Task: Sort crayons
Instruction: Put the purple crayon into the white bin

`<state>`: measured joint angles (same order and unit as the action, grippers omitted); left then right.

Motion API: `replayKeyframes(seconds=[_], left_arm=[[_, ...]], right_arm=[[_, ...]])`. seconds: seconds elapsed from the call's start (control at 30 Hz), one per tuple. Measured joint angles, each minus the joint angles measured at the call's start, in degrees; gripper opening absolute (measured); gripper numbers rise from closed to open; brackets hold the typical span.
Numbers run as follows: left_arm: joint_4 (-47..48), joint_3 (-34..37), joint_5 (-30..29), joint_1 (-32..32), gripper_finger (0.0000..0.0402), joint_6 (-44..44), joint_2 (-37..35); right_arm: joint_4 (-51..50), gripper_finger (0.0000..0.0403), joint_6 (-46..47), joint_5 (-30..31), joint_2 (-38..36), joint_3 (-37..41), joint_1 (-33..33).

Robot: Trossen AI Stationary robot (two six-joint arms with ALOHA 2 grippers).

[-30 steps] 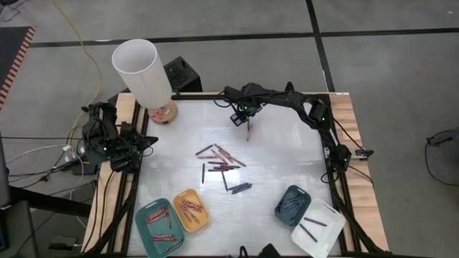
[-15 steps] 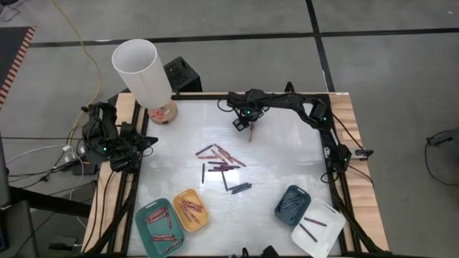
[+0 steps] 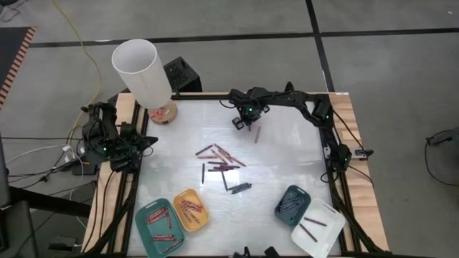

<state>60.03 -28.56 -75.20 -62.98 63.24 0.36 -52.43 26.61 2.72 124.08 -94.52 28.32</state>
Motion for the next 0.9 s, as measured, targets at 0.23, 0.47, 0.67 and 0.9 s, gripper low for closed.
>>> replayKeyframes(seconds=[0.23, 0.47, 0.67, 0.9], left_arm=[[0.04, 0.00, 0.00, 0.00, 0.0000, 0.00, 0.00], [0.06, 0.02, -0.04, 0.00, 0.0000, 0.00, 0.00], [0.07, 0.04, -0.13, 0.00, 0.0000, 0.00, 0.00], [0.07, 0.04, -0.20, 0.00, 0.0000, 0.00, 0.00]], right_arm=[[1.42, 0.0011, -0.14, 0.52, 0.18, -0.45, -1.10], [-2.13, 0.0005, -1.74, 1.63, 0.93, -6.39, -2.22], [-3.78, 0.0002, -4.99, 2.47, 0.04, -13.22, -5.61], [-7.61, 0.0001, -11.50, 2.71, -0.07, -24.03, -12.61]])
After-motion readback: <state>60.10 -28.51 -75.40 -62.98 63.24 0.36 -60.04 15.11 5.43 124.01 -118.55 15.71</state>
